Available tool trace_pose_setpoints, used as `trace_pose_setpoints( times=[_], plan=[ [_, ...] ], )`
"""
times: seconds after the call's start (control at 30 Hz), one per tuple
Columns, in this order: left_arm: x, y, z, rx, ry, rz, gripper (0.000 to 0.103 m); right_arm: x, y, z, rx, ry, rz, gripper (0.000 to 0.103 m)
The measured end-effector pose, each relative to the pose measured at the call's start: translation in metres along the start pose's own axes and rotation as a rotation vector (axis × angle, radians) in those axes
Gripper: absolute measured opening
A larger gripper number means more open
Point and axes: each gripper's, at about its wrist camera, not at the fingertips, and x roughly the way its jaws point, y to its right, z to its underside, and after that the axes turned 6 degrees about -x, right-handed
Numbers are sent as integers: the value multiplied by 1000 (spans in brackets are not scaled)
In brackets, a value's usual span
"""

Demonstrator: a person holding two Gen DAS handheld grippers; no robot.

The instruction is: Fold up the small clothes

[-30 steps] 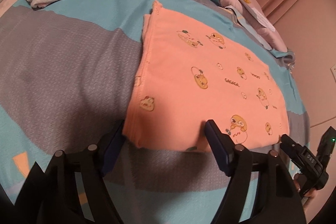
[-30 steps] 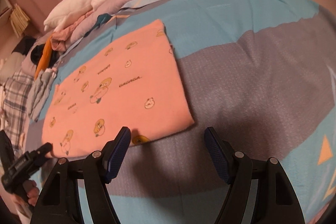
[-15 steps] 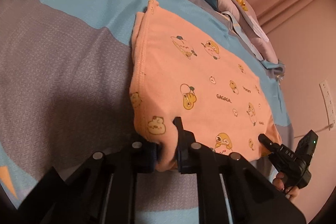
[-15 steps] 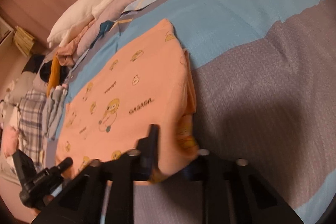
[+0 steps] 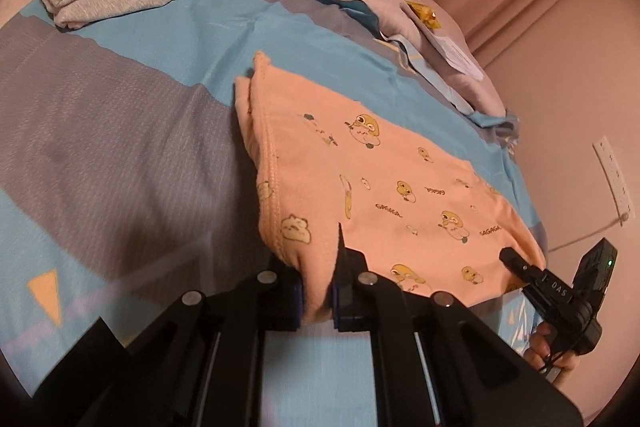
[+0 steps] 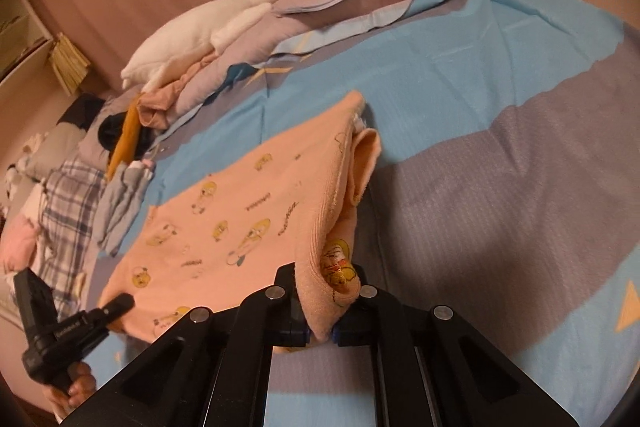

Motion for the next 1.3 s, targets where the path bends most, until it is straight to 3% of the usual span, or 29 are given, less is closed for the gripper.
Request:
trace_pose_setpoints(
  times=[0.53,0.77,1.17,1.3],
  plan=[
    [-10,4,58,81,-82,-92,10,-33,2,35,-43,-33,86,7],
    [15,-9,64,66,-142,-160,15,-11,11,48,-20,-98,155,7],
    [-4,-9,56,65,-150,-140,22,1,18,55,28,-129,167,7],
    [-18,-9,50,60,-112,-144,35,0,18,57,29,-128,169,7]
  ],
)
